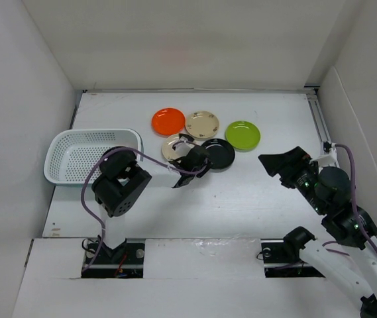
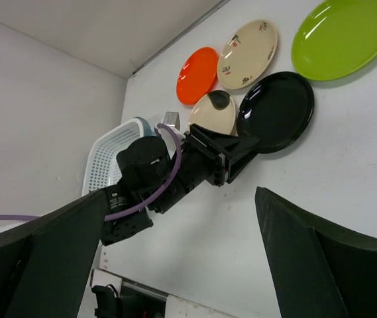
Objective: Place the plates into the plastic bin on the countertop
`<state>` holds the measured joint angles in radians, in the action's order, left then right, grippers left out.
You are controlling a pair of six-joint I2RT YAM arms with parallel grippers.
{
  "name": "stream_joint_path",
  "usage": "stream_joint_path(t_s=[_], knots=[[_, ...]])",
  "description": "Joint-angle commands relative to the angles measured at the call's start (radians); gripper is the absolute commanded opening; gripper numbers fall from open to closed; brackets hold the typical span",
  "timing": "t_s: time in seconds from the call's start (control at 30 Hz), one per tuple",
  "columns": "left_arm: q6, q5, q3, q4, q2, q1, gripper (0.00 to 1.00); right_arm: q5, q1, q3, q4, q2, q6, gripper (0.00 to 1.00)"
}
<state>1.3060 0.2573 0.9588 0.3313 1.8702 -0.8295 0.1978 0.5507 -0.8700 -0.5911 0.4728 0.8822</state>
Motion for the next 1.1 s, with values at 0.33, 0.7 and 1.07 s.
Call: stream_joint_path(t_s=[0.33,0.7,1.07], knots=[[0.068,-0.02,0.047,-0.175,0.023,-0.002,0.0,-0.02,0.005,-0.035,0.024,0.0,-0.034,1.0],[-0.232,0.04,0.127,-0.253,-0.295,-0.011,0.0,-0.029,0.005,-0.053,0.005,-0.028,-0.034,1.0],[-0.295,-0.002,0.051,-0.497,-0.641,0.356,0.0,-0.029,0.005,-0.072,-0.004,-0.028,-0.043,1.0]])
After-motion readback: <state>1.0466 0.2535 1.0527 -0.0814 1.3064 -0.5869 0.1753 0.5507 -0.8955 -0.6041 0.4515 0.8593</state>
